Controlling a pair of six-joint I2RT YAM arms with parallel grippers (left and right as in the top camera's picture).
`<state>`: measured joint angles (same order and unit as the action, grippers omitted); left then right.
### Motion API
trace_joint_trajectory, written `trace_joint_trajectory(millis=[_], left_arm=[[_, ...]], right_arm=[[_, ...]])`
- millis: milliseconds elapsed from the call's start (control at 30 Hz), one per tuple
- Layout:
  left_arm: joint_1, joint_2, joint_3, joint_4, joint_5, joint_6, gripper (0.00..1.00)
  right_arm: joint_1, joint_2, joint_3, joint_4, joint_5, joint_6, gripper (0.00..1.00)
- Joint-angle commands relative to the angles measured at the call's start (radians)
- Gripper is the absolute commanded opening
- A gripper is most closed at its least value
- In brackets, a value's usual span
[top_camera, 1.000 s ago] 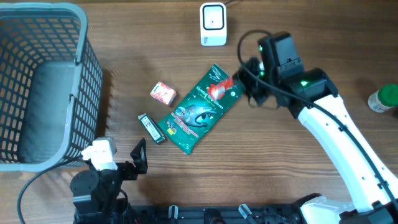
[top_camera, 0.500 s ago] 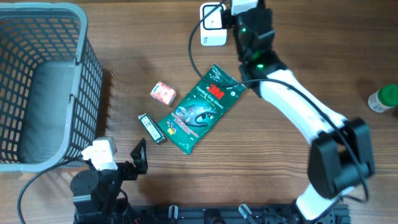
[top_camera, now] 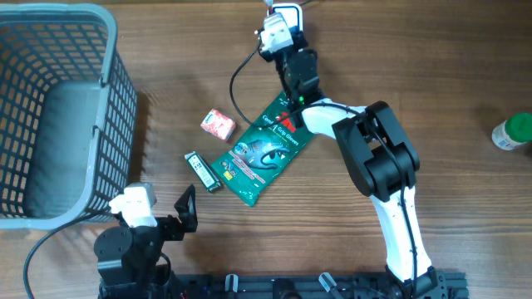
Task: Scan the item barcode
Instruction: 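Hold the red tube up to the white scanner, then carry the red tube to the right edge and release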
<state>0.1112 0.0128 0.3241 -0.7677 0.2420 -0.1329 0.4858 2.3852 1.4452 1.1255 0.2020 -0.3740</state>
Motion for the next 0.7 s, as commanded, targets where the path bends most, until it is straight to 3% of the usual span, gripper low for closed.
trace_joint_trajectory(millis=[0,133,300,400,467,533,600,667], left_arm=[[-0.003,-0.007,-0.005,0.002,0.016,-0.002,1.00],[-0.003,-0.007,-0.005,0.002,0.016,-0.002,1.00],[-0.003,-0.007,-0.005,0.002,0.016,-0.002,1.00],[-0.003,-0.007,-0.005,0.002,0.016,-0.002,1.00],[-0.003,-0.007,-0.005,0.002,0.016,-0.003,1.00],[-0.003,-0.007,-0.005,0.002,0.016,-0.002,1.00],[-0.003,-0.007,-0.005,0.002,0.016,-0.002,1.00],[-0.003,-0.007,-0.005,0.002,0.016,-0.002,1.00]], right_arm=[[0.000,0.017,0.025,-0.072,-0.029,0.306,0.05],[0.009,-0.013,0.024,-0.126,-0.039,0.378,0.05],[0.000,-0.351,0.024,-0.666,-0.035,0.427,0.04],[-0.048,-0.554,0.024,-0.995,0.099,0.426,0.05],[-0.117,-0.644,0.024,-1.176,0.251,0.426,0.05],[-0.298,-0.651,0.021,-1.408,0.386,0.428,0.05],[-0.468,-0.588,0.014,-1.484,0.376,0.489,0.05],[-0.657,-0.439,0.013,-1.444,0.315,0.536,0.05]])
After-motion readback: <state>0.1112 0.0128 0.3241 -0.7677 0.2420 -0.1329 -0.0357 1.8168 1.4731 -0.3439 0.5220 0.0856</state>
